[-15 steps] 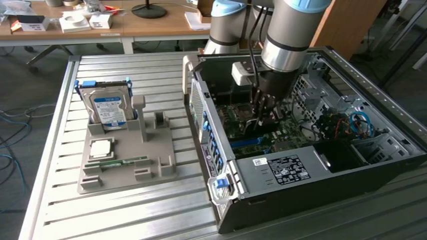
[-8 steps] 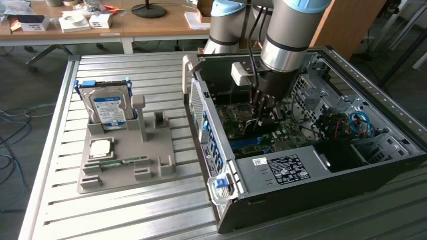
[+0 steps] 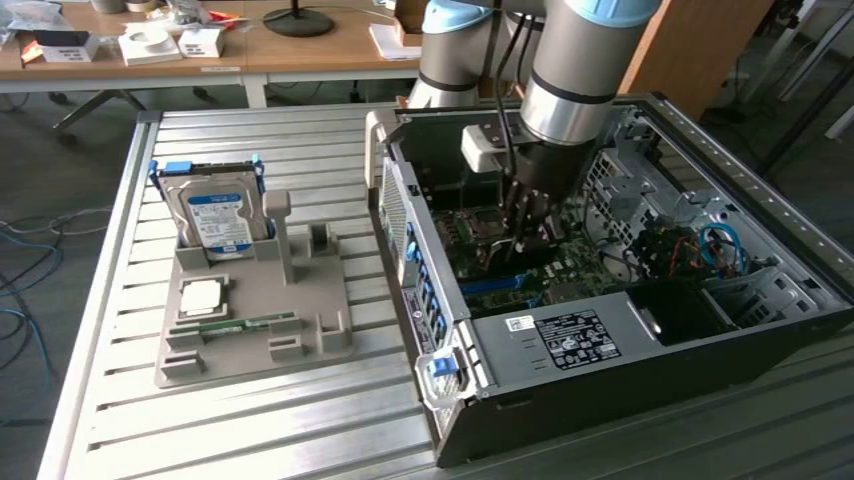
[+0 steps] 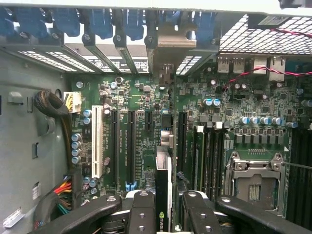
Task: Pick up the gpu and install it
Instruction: 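Insert the gpu into the slot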
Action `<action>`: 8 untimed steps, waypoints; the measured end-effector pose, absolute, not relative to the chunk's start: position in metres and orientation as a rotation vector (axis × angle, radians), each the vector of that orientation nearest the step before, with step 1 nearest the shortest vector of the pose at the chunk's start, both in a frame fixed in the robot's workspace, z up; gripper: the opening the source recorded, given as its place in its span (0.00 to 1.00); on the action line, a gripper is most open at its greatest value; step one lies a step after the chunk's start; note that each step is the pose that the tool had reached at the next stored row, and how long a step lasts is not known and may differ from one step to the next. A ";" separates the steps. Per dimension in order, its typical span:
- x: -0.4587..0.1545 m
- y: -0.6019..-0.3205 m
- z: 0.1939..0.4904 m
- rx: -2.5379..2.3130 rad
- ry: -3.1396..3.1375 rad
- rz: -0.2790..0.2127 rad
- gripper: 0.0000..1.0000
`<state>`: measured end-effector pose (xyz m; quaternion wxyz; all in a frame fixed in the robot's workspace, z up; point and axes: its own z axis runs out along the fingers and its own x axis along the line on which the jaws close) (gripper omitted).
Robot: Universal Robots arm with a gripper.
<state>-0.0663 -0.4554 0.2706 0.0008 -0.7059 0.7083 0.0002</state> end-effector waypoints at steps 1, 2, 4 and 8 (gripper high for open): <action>-0.066 -0.455 0.270 -2.217 2.224 0.001 0.26; -0.066 -0.455 0.270 -2.217 2.224 0.001 0.26; -0.067 -0.455 0.269 -2.216 2.224 0.001 0.26; -0.067 -0.455 0.268 -2.217 2.224 0.000 0.26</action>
